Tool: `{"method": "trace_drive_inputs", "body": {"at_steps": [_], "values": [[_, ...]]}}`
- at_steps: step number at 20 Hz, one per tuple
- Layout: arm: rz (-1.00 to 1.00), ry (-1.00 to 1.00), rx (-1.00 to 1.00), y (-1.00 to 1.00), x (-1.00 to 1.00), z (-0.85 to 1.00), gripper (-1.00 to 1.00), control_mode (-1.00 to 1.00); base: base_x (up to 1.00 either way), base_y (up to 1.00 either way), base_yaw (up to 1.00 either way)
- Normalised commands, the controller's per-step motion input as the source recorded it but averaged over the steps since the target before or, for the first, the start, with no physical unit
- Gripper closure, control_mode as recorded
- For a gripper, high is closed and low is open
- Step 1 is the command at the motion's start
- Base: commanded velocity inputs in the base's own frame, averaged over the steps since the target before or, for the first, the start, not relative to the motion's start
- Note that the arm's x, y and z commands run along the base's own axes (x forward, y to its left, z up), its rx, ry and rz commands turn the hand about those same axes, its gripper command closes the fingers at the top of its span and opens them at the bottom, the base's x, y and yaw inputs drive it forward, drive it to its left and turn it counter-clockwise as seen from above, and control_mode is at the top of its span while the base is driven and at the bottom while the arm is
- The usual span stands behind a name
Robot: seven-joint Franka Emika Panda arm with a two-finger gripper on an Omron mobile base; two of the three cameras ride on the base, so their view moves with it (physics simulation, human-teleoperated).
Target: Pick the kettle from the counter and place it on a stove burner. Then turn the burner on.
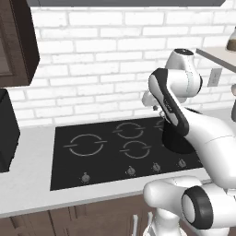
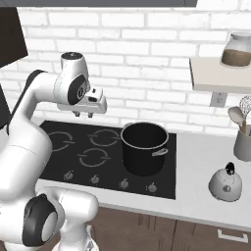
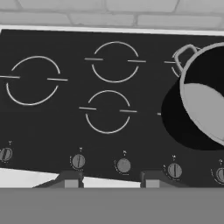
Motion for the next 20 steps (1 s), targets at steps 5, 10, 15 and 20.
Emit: {"method": "trace_drive_inputs", "body": {"at_steps": [5,10,15,20], "values": [[0.0,0.0,0.01,0.0,-0.37,0.0,-1.0,-1.0,0.0,0.0,0.0],[0.01,0.02,0.01,0.0,-0.62,0.0,-1.0,-1.0,0.0,0.0,0.0],[0.0,0.14,0.0,0.0,-0.44,0.0,-1.0,-1.0,0.0,0.0,0.0],[0.0,0.16,0.0,0.0,-0.34,0.0,-1.0,-1.0,0.0,0.0,0.0]]}}
